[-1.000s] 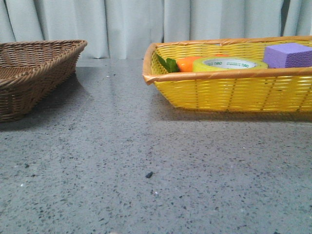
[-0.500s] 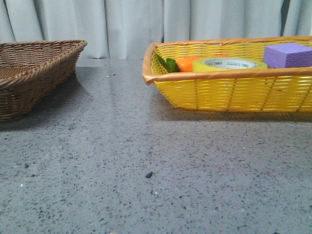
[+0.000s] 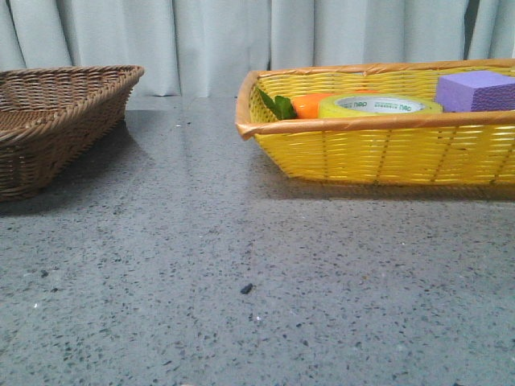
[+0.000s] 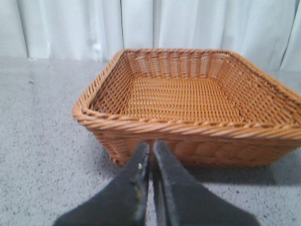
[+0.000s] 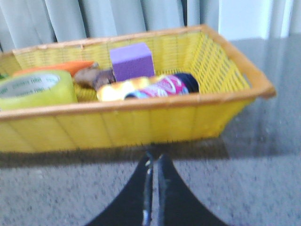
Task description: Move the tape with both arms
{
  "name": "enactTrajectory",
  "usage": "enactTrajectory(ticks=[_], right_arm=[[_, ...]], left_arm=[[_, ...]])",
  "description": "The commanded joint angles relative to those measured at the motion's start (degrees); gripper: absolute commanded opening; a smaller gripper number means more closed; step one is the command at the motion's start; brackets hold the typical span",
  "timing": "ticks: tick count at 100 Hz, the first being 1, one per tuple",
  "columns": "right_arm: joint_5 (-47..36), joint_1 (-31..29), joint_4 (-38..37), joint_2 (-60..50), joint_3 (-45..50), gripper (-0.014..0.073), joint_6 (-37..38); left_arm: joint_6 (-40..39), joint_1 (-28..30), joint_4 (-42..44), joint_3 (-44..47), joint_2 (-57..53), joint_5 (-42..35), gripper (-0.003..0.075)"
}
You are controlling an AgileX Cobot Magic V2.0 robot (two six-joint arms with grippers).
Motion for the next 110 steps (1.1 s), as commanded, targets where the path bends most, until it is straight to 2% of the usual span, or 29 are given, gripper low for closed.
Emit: enactTrajectory(ticks=[1,39,88,110], right_arm=[[-7.49,-0.3,-0.56,-1.15,1.25,-0.0073,-0.51],[-7.49,-0.3,0.24,-0.65,-1.44,-0.0073,-0.51],[5.37,-0.3,3.59,9.93,-15.4,-0.0073,-0.51],[15.3,-0.3,5.7,17.74,-22.8,-0.0073,-0.51]], left_arm=[[-0.55,-0.02,-0.74,0.56,-1.55,-6.2,-0.0021],[-0.55,-0.02,-0.74,-2.69,-1.05,-5.6,-0.0021],[-0.55,-0.02,-0.64,-14.53,11.63,-4.83,-0.0021],[-0.55,-0.02,-0.75,-20.98,19.52,-2.02,-0.0021]])
